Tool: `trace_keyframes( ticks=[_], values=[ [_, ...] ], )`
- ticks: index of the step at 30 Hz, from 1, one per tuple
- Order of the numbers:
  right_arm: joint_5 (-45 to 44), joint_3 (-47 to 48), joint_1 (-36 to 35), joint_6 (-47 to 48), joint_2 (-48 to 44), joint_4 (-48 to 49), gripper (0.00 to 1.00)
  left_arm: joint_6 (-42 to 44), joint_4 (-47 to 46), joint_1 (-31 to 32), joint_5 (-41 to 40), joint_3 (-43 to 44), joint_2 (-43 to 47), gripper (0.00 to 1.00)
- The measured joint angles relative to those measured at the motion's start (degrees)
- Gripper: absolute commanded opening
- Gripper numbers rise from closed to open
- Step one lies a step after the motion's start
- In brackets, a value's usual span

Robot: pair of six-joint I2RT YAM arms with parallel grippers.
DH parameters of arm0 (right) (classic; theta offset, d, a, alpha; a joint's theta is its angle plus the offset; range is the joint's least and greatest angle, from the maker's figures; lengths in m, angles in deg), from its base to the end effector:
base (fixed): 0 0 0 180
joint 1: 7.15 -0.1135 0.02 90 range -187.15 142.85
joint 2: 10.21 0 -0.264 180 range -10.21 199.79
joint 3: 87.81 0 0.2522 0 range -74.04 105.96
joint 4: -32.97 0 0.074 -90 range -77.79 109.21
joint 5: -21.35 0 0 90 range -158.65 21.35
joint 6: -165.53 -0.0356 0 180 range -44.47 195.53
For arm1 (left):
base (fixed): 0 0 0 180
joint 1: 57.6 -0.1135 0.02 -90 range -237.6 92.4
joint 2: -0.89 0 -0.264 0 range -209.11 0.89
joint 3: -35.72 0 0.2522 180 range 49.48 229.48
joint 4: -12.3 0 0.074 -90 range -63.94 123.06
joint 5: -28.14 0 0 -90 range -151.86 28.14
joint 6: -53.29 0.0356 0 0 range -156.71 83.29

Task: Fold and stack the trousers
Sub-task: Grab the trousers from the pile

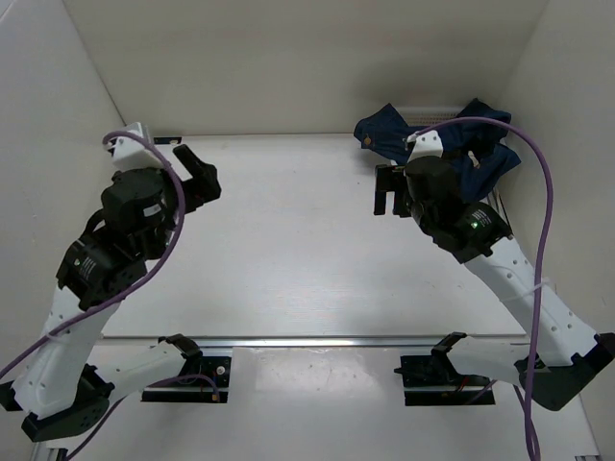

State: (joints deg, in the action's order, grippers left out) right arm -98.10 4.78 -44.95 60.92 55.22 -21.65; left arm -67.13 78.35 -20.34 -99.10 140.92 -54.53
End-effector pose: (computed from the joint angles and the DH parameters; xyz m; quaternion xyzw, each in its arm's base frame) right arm 0.1907 0.1258 0.4203 -0.0369 0.8363 0.0268 0.5464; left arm 0.1175 -0.0623 0.4948 -0.1460 0.7683 -0.1044 0.6145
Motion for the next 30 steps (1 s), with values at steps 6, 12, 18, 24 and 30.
trace_keyframes(
  ticks=[6, 12, 18, 24, 30],
  values=[
    [-0.94, -2.67, 0.0, -0.31, -1.22, 0.61, 1.0, 0.87, -0.2, 0.0, 3.45, -2.34, -2.64, 0.99],
    [-0.57, -3.5, 1.84, -0.63, -1.51, -0.44, 1.0, 1.79, 1.99, -1.05, 4.15, -3.85, -5.79, 0.99],
    [9.55, 7.45, 17.75, 0.39, 8.74, -4.63, 0.35, 1.99, 3.45, -1.51, 7.8, -6.03, -11.85, 0.99],
    [19.74, 34.36, 30.4, -1.2, 33.68, -6.51, 0.52, 1.77, 4.07, -1.53, 10.75, -7.41, -14.21, 0.99],
    [28.04, 54.05, 37.31, -6.25, 57.02, -7.76, 1.0, 1.25, 4.24, -1.51, 13.38, -7.52, -14.78, 0.99]
  ],
)
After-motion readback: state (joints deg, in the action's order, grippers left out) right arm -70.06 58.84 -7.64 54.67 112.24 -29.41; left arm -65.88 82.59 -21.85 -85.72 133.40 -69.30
